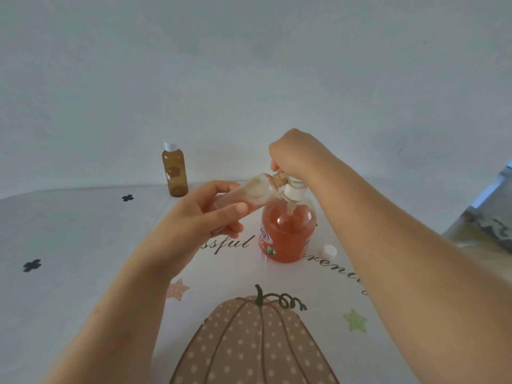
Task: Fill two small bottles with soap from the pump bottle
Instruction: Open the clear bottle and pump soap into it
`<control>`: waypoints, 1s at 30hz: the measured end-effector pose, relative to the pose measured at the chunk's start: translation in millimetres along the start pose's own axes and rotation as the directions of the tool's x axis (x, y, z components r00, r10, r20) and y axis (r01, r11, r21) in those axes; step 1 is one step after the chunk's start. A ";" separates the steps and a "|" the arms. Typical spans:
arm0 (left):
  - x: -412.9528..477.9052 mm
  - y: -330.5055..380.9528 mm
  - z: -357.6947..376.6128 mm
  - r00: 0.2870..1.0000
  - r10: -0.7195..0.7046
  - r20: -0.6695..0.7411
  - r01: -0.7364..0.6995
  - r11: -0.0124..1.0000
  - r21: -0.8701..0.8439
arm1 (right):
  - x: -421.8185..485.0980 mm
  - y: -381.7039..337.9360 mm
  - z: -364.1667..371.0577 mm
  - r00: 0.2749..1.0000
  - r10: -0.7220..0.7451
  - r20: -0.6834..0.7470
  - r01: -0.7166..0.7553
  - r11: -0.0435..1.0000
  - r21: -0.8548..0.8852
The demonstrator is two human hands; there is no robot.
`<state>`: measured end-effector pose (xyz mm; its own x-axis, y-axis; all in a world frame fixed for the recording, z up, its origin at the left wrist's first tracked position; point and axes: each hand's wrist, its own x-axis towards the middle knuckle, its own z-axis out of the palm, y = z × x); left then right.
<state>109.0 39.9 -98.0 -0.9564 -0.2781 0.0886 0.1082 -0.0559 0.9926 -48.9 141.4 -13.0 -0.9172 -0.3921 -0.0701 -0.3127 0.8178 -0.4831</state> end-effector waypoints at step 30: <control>-0.6 1.3 -1.7 1.000 -0.012 -0.004 0.012 0.999 0.032 | -4.4 0.1 -0.2 1.000 -0.029 0.004 0.029 1.000 -0.011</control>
<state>110.2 38.4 -96.9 -0.9565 -0.2814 0.0764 0.0880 -0.0287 0.9957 -44.9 143.4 -12.6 -0.9068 -0.4173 -0.0592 -0.3420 0.8107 -0.4752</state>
